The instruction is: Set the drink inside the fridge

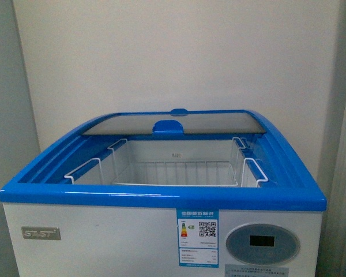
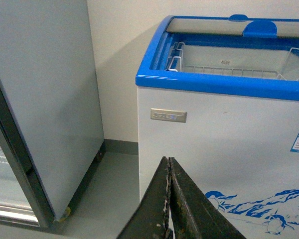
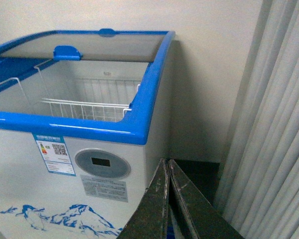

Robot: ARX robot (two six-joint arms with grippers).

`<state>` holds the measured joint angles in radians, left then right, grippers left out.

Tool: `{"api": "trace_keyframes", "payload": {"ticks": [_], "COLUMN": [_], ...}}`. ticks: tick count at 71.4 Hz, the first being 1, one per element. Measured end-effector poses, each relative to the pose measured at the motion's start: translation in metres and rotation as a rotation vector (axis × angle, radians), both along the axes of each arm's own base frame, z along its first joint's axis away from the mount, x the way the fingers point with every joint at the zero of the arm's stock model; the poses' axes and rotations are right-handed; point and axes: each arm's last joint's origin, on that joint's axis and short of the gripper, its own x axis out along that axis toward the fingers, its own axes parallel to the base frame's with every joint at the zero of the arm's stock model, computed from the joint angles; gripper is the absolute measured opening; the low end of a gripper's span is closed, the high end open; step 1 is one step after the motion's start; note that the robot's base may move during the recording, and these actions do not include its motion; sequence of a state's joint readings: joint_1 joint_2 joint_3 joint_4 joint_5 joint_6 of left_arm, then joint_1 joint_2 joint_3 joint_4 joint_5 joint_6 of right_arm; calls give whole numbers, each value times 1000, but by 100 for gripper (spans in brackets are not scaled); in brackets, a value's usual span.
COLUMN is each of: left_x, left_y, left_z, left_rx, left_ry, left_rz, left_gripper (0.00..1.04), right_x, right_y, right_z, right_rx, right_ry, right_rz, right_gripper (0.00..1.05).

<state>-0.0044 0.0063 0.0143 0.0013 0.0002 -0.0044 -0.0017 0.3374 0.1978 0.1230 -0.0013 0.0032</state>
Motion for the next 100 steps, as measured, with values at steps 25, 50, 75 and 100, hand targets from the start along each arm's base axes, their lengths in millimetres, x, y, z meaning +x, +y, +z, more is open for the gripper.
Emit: {"api": "trace_keyframes", "payload": {"ticks": [25, 50, 75, 100], "left_x": [0, 0, 0, 0], "left_y": [0, 0, 0, 0], "left_z": [0, 0, 0, 0], "left_rx": [0, 0, 0, 0], "left_ry": [0, 0, 0, 0], "left_rz": [0, 0, 0, 0], "left_gripper": [3, 3, 18, 82], "right_x": [-8, -21, -21, -21], "right_y": [0, 0, 0, 0], "right_z": [-26, -38, -46, -46], "right_rx": [0, 0, 0, -1], "right_ry": [-12, -14, -25, -25], "right_rz": [-1, 0, -1, -1], "right_gripper": [3, 3, 20, 83]}}
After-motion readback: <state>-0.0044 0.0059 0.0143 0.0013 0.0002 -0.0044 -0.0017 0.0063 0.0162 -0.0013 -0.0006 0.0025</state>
